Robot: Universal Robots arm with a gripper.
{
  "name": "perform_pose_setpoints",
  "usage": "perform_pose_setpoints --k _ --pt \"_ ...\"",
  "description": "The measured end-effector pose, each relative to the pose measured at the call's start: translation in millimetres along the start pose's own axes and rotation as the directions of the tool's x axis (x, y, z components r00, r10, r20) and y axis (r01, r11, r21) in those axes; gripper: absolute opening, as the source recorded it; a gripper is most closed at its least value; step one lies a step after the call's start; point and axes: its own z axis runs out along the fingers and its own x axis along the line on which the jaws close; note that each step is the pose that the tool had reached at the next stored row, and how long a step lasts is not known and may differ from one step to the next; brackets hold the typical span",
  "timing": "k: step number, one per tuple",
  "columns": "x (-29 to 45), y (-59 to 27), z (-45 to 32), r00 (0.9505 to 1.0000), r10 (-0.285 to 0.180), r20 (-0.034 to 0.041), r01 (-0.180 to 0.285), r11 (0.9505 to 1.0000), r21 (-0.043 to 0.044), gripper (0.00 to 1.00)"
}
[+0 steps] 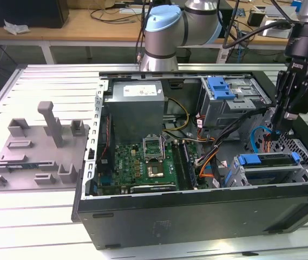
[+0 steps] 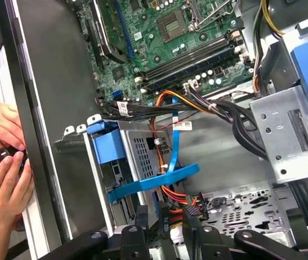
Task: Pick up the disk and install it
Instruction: 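Insert the first disk wire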
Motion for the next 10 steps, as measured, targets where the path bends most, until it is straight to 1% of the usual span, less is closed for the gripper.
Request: perform_pose_setpoints --k 1,2,3,4,5,10 --pt "-0.6 0.0 1.4 1.0000 -0.004 -0.0086 0.004 1.0000 -0.0014 0.39" --pt "-2.5 0.5 1.3 0.9999 -0.010 -0.0117 0.010 1.0000 0.0011 0.39" --pt "-4.8 1.3 0.5 0.9997 -0.021 -0.0134 0.021 0.9998 0.0067 0.39" --pt "-6.3 1.7 0.3 0.9992 -0.038 -0.0154 0.038 0.9992 0.0147 0.39" --pt "-6.7 1.7 0.8 0.9989 -0.043 -0.0166 0.043 0.9989 0.0169 0.39" --pt "-7.4 1.7 2.6 0.9989 -0.043 -0.0193 0.044 0.9989 0.0176 0.39"
